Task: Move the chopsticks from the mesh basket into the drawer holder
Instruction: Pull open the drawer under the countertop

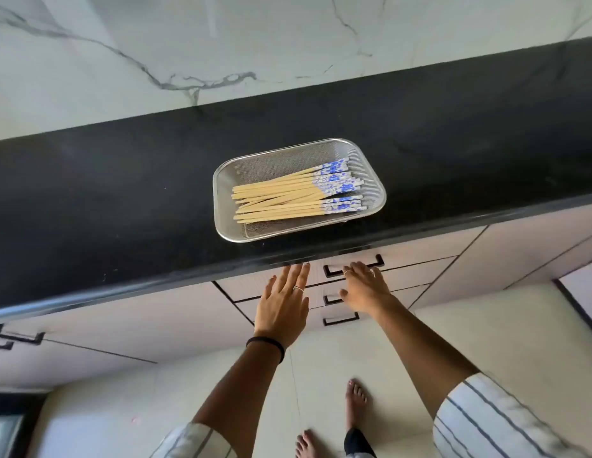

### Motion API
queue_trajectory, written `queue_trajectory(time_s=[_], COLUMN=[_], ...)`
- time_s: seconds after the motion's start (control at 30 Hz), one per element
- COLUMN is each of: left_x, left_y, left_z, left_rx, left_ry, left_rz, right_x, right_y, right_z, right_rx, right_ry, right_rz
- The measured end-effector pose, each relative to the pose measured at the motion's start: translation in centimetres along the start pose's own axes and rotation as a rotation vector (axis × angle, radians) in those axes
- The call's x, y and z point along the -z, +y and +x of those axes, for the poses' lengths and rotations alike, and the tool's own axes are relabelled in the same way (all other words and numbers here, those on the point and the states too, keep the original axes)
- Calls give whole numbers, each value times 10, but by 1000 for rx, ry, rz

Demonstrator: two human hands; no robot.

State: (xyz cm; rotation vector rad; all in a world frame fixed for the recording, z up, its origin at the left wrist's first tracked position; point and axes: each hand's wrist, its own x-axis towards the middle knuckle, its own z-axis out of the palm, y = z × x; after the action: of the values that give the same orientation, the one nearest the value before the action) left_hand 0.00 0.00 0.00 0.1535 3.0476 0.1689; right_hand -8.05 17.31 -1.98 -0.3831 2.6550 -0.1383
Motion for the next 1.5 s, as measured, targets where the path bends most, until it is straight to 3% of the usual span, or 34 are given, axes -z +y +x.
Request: queue_trajectory(time_s=[0.3,0.53,0.77,1.0,1.1,1.2,1.3,1.37,1.43,1.5], left_x=[-5,-6,-5,-2,-2,-4,-6,-5,-6,-6], left_y=[-8,-5,-8,-14,-21,-21,-13,-7,1,11], left_z=[12,17,7,-17,-29,-41,-58,-72,-86,-103], left_rx=[51,73,22,-162,-104,-72,-103,-84,-29,28], left_ry=[45,41,33,64,48,11,5,26,47,50], left_rz=[60,74,76,54,56,24,-63,-117,-152,-177], right_x=[0,-8,-12,-31,-37,-46,-51,-48,-39,-33], right_y=[-3,-1,3,8,1,-4,-2,-1,-2,-4], right_z=[52,58,54,24,-3,-48,-96,-119,-133,-143], right_rx=[9,67,42,42,15,61,258,326,377,415], right_ry=[-145,-40,-60,-18,-29,138,582,762,796,679], right_rz=[2,-107,-121,-69,-75,-110,-126,-90,-38,81])
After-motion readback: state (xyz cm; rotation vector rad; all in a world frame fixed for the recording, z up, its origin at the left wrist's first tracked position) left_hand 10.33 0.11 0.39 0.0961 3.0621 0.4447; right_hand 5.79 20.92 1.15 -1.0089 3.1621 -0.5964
